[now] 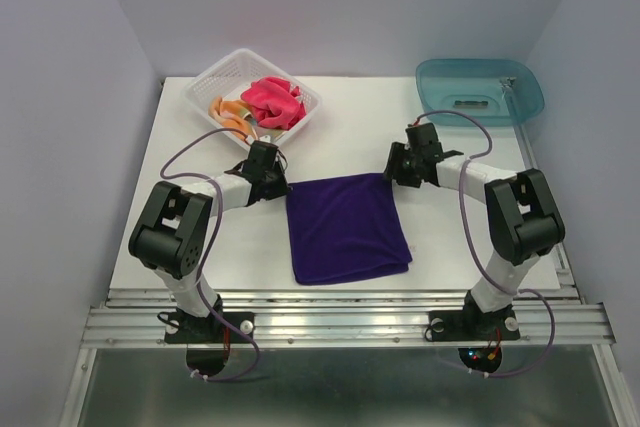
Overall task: Fold and stack the towels
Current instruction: Fold the towel
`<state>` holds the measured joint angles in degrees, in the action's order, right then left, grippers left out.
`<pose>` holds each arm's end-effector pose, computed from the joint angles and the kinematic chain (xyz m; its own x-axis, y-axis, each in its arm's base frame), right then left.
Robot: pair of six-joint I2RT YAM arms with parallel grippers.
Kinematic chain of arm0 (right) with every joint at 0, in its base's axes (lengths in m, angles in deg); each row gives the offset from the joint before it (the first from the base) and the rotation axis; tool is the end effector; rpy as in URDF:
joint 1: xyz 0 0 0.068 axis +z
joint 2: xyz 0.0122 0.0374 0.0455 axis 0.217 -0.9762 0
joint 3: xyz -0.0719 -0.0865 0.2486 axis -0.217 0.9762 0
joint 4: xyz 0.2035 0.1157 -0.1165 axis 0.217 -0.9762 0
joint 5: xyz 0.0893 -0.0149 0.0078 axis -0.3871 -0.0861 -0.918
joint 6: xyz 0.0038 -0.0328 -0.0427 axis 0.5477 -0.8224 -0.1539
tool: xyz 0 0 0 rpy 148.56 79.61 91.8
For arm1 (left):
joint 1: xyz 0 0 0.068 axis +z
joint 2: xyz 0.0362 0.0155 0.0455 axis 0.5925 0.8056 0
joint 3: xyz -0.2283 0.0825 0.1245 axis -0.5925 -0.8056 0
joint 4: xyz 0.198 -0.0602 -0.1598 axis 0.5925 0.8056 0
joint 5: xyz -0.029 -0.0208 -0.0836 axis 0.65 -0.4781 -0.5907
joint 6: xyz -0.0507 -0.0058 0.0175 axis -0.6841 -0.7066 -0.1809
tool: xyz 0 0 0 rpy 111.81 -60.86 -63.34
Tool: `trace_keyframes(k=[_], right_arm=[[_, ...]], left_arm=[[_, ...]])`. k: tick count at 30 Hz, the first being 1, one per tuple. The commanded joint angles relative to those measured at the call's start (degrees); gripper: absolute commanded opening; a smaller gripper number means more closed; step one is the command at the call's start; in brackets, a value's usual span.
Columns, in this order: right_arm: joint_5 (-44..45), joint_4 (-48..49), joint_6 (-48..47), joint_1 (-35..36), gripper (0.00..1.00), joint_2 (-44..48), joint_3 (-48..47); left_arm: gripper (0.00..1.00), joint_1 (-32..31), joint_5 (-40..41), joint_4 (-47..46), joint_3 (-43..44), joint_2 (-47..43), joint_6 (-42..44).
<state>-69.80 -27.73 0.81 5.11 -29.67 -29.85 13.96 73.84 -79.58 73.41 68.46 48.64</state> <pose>0.3416 0.1102 0.1726 -0.8082 0.2348 -0.5400 0.0553 0.9433 0.3273 0.3140 -0.1314 0.1605 -0.7432 -0.2632 -0.6152 0.0317 0.9045 -0.4253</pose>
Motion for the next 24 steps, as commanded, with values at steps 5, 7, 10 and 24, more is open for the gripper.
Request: trace_keyframes(k=[5, 7, 10, 24], right_arm=[[6.6, 1.7, -1.4, -0.2, 0.47, -3.4, -4.2], [6.7, 2.2, -1.4, -0.2, 0.44, -3.9, -3.9], [6.3, 2.5, -2.1, -0.2, 0.41, -5.0, -4.5], [-0.5, 8.4, -9.9, -0.2, 0.37, -6.6, -3.3]], left_arm=[[0.0, 0.2, 1.4, -0.4, -0.4, 0.3, -0.2], [0.0, 0.2, 2.0, -0.4, -0.2, 0.4, -0.1], [0.0, 0.2, 2.2, -0.4, -0.1, 0.0, 0.0], [0.0, 0.2, 2.8, -0.9, 0.8, -1.6, 0.8]])
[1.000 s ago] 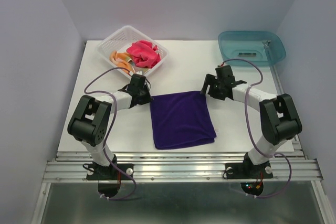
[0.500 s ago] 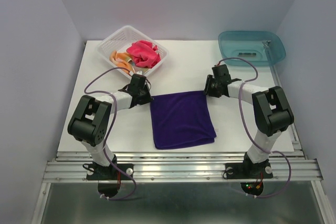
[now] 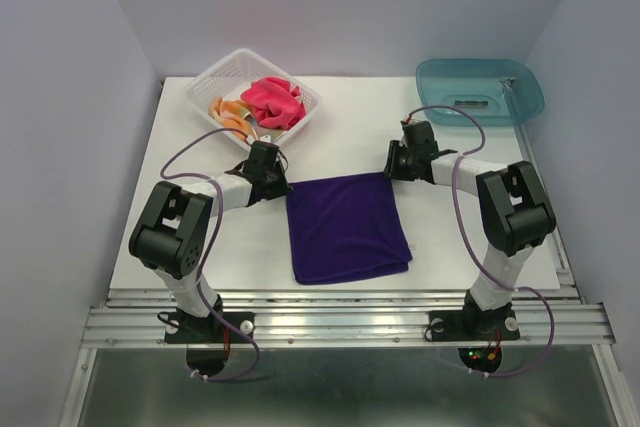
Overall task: Fold and stack the towels
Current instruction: Fold the towel
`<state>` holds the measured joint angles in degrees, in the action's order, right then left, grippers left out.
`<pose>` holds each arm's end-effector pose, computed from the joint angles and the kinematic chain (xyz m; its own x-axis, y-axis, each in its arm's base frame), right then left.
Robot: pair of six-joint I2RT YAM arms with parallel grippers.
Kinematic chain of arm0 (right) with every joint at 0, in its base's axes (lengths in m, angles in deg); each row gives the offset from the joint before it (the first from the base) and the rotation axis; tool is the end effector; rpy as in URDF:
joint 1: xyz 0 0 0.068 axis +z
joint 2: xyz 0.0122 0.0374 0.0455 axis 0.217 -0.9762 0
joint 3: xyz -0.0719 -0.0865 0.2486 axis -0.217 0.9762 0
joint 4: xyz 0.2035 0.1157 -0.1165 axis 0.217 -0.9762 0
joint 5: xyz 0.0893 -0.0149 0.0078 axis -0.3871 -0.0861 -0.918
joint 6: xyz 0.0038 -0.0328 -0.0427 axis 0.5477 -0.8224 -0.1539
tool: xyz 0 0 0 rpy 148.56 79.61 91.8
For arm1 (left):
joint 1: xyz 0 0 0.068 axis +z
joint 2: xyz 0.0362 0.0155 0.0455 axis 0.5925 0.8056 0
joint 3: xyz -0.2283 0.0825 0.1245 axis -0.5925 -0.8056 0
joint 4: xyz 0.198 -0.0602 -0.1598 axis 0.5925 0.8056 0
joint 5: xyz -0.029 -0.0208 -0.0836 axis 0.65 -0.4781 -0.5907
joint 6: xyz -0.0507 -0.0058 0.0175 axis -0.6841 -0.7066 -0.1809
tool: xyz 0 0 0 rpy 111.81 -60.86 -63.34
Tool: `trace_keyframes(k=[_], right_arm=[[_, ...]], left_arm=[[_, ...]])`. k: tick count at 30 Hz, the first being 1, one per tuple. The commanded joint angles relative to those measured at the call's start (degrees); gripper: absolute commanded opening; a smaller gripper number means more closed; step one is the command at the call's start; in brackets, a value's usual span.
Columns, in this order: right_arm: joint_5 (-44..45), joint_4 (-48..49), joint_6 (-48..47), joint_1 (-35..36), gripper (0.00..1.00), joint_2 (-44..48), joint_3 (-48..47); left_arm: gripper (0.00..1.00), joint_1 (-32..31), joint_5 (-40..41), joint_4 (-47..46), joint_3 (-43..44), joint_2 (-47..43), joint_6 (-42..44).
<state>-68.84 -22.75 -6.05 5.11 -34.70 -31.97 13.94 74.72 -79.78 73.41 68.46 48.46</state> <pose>0.3603 0.1155 0.1589 -0.7851 0.1283 -0.6060 -0.0411 0.9654 0.2576 0.3144 -0.1311 0.1608 -0.7359 -0.2693 -0.6212 0.0222 0.9074 -0.4197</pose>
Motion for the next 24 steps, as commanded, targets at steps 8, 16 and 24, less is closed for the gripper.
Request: trace_keyframes(k=[8, 16, 24], right_arm=[[-4.1, 3.4, -4.2, -0.2, 0.1, -3.1, -2.4], [-1.4, 3.7, -3.5, -0.2, 0.01, 1.5, -4.3], [-4.5, 4.3, -1.4, -0.2, 0.01, 10.8, 3.6]], left_arm=[[0.0, 0.2, 1.9, -0.9, 1.4, -2.3, 1.6], [0.0, 0.2, 4.2, -0.5, 3.1, -5.1, 2.5], [0.0, 0.2, -1.3, -3.4, -3.7, -12.7, 1.1]])
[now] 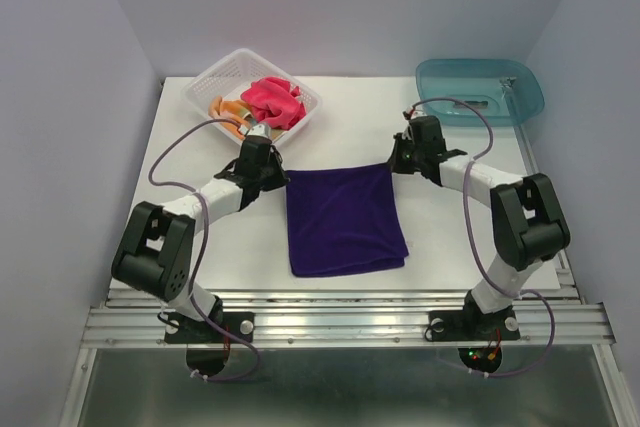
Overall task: Fold and stack the towels
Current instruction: Fold the towel
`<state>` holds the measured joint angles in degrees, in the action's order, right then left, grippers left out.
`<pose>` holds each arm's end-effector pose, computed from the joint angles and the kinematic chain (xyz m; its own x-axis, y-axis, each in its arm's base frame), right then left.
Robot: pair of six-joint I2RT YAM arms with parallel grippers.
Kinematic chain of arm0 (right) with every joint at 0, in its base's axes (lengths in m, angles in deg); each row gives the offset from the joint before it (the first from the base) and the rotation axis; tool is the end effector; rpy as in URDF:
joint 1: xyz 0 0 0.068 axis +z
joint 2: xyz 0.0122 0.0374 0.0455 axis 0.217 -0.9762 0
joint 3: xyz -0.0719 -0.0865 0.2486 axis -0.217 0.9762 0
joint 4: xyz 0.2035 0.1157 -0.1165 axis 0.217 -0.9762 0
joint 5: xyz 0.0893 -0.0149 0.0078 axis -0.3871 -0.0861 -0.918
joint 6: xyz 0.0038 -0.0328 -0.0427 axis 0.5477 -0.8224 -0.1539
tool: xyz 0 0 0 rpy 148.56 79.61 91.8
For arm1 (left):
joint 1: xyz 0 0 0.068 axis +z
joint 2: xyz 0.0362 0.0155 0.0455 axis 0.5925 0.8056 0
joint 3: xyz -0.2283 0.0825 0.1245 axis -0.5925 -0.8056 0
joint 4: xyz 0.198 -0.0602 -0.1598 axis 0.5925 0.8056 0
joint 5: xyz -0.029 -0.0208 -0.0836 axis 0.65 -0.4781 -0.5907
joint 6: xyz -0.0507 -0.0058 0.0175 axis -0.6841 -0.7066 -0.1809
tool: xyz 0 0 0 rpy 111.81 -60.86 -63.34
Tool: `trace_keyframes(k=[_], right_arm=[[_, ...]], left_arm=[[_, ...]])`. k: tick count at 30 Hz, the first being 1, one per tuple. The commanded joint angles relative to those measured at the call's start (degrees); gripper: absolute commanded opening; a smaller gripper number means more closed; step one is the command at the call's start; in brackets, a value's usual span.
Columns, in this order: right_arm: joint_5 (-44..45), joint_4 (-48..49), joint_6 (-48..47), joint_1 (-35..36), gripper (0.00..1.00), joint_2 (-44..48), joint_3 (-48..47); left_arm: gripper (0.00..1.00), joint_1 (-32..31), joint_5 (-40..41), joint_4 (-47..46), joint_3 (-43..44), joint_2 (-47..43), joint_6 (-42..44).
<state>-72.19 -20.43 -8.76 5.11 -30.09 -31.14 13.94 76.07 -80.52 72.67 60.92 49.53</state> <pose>0.3554 0.1162 0.1865 -0.7284 0.0985 -0.6780 -0.1403 0.9472 0.2883 0.3050 -0.1263 0.1995 -0.6452 -0.2898 -0.7069 0.0727 0.8977 -0.4345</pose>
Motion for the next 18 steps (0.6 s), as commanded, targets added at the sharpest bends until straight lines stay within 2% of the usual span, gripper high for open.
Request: trace_keyframes(k=[1, 13, 18], right_arm=[[-1.3, 2.0, 1.6, -0.2, 0.01, 7.3, 3.7], [-4.6, 4.8, 8.6, 0.9, 0.01, 23.0, 20.4], [-5.7, 2.7, 10.6, 1.5, 0.01, 29.9, 25.5]], left_arm=[[0.0, 0.0, -3.6, -3.3, -3.9, -5.8, -0.4], [0.0, -4.0, -2.7, -4.5, -17.7, -20.2, -5.9], [0.0, -6.4, -1.6, -2.4, -22.2, -28.0, -9.0]])
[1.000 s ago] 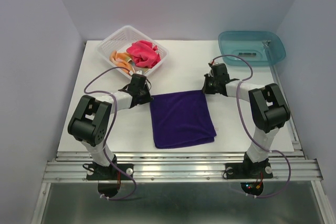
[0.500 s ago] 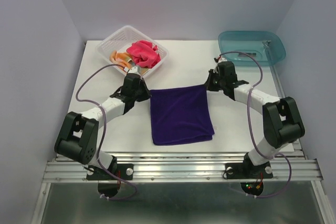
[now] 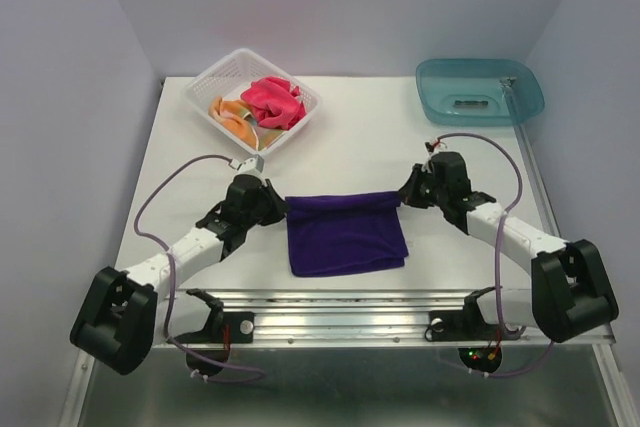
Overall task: Fold and stack the towels
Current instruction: Fold the towel
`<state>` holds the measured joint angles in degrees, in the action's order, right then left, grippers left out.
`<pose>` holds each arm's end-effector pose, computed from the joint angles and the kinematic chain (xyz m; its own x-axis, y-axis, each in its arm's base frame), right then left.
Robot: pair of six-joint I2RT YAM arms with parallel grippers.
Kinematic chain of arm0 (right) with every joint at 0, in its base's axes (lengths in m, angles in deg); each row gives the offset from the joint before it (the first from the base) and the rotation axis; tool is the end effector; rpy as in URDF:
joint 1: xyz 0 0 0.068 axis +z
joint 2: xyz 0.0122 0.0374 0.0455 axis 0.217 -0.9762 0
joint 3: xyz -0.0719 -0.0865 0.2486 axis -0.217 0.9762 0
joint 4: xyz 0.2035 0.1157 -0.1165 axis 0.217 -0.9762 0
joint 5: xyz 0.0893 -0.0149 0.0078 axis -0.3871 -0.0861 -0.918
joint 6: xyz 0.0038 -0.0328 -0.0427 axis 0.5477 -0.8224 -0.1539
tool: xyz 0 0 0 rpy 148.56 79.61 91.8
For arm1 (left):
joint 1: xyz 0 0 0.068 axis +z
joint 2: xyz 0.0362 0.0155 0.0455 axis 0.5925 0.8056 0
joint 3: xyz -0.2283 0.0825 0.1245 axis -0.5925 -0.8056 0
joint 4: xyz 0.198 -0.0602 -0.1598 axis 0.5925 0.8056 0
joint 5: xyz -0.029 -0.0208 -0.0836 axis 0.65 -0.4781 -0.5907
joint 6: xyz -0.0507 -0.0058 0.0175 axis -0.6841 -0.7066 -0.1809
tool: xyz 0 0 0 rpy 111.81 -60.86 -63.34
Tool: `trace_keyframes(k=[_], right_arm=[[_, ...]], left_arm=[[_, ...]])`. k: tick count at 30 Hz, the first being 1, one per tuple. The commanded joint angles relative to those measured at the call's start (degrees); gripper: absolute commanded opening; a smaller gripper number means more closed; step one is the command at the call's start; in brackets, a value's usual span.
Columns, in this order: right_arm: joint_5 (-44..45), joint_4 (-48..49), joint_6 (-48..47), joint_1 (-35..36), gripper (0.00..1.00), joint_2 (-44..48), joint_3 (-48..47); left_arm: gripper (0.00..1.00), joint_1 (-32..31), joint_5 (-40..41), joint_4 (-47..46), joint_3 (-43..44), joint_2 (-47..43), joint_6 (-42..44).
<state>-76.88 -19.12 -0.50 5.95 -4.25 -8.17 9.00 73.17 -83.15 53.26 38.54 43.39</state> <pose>0.2506 0.0899 0.1990 -0.7248 0.2242 -0.6515 -0.1256 0.8867 0.4449 0.2132 -0.1129 0.1989 -0.6444 -0.3438 -0.6831 0.1536 0.8168 -0.5560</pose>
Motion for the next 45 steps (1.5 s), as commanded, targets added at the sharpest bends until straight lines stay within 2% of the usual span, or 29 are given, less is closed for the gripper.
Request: trace_keyframes(k=[1, 14, 23, 34, 39, 45], right_arm=[[-0.9, -0.7, 2.6, 0.7, 0.01, 6.3, 3.2], [-4.2, -7.0, 5.9, 0.8, 0.01, 16.6, 10.7], [-6.5, -10.5, 6.5, 0.9, 0.01, 22.4, 11.7], [-5.6, -16.3, 6.6, 0.9, 0.01, 26.9, 12.4], [-6.7, -15.1, 8.7, 0.9, 0.01, 26.3, 16.6], [-8.7, -14.6, 11.4, 0.9, 0.01, 26.8, 19.2]], left_arm=[[0.0, -2.5, 1.5, 0.4, -3.6, -7.9, -3.8], [0.0, -6.8, 2.3, 8.4, -11.8, -20.6, -14.6], [0.0, -8.3, -1.0, 12.0, -13.0, -28.2, -16.4], [0.0, -9.6, -3.7, 16.3, -14.1, -31.6, -17.3], [0.0, -9.7, -4.9, 15.6, -15.9, -32.1, -17.2], [0.0, -9.9, -10.3, 14.4, -18.6, -32.2, -17.0]])
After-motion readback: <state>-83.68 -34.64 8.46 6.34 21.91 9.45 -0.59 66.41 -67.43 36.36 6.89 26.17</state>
